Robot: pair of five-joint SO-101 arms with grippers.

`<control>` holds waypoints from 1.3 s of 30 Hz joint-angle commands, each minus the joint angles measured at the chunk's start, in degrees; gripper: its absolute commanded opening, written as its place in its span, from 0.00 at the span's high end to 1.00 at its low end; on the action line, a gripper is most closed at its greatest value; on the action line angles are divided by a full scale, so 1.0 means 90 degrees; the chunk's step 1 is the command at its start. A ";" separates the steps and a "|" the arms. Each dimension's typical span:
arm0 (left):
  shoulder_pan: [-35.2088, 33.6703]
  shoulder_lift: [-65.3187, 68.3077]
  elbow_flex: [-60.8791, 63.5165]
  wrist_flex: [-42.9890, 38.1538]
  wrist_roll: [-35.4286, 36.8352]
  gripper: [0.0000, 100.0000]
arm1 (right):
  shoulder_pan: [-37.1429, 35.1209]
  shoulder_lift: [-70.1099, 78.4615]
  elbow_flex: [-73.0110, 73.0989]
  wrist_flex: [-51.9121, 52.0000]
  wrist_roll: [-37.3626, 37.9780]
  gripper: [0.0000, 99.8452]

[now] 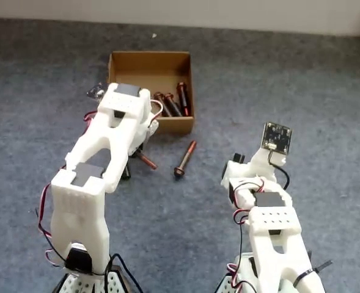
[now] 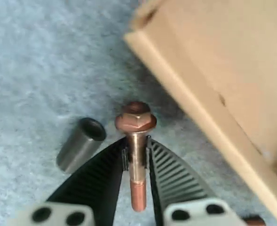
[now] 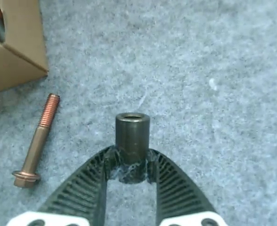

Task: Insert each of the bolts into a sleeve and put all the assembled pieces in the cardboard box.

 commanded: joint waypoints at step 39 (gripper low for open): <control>0.0523 -0.7722 0.6520 -0.4103 -0.4200 1.00 | -0.1372 -0.3551 0.1177 0.0825 0.0674 0.99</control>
